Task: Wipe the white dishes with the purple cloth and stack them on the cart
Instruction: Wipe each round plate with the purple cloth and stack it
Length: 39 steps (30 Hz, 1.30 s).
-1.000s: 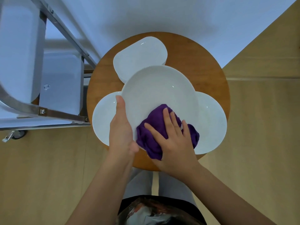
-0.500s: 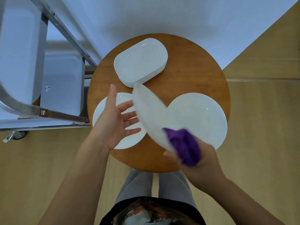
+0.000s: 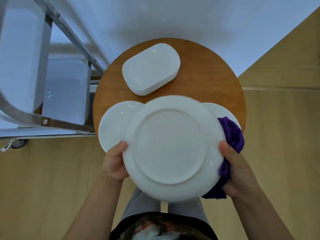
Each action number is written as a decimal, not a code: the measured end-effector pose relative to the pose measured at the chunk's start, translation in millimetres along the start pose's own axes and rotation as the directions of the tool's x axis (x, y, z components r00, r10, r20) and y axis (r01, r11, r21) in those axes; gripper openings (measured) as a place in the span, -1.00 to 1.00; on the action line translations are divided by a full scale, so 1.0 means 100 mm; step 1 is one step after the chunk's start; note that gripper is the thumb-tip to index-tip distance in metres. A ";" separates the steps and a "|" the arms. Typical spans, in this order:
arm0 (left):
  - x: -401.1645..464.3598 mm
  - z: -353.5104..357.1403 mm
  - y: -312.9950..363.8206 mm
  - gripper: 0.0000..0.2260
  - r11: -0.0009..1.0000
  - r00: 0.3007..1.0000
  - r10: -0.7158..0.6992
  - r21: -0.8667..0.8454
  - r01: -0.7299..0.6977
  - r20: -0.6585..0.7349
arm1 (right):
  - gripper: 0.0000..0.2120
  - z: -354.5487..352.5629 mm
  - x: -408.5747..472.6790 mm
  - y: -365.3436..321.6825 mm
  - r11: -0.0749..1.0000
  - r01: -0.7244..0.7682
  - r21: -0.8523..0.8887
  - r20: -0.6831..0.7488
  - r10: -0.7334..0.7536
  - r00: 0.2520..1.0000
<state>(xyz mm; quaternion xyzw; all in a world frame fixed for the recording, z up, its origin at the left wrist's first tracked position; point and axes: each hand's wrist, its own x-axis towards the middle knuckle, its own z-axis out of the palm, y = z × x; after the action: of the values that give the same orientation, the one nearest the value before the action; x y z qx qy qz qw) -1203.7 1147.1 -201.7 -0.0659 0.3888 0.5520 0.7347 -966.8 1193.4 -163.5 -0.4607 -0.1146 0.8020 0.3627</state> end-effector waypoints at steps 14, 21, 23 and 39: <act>-0.12 0.45 0.46 -0.27 0.985 0.995 0.017 0.171 -0.033 0.098 | -0.70 0.32 0.04 -0.25 0.920 0.391 -0.038 -0.022 -0.392 0.920; -0.12 0.61 0.40 -0.46 0.849 0.990 -0.123 0.525 0.066 0.074 | -0.63 0.84 0.34 -0.11 0.561 0.496 -0.663 0.422 -0.267 0.866; -0.13 0.64 0.39 -0.61 0.814 0.990 -0.100 0.581 0.023 0.101 | -0.66 0.90 0.35 0.00 0.339 0.642 -0.687 0.566 -0.303 0.766; -0.21 0.81 0.50 -0.55 0.534 0.974 -0.124 0.840 -0.097 0.191 | -0.52 1.04 0.53 0.00 -0.155 0.628 -0.763 0.599 -0.535 0.595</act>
<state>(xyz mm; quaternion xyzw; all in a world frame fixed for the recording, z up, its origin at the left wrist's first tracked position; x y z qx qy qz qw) -1207.9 1192.7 -115.7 0.3576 0.5196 0.2935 0.7183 -1068.9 1245.5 -141.5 -0.4400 -0.7867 0.3048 0.3077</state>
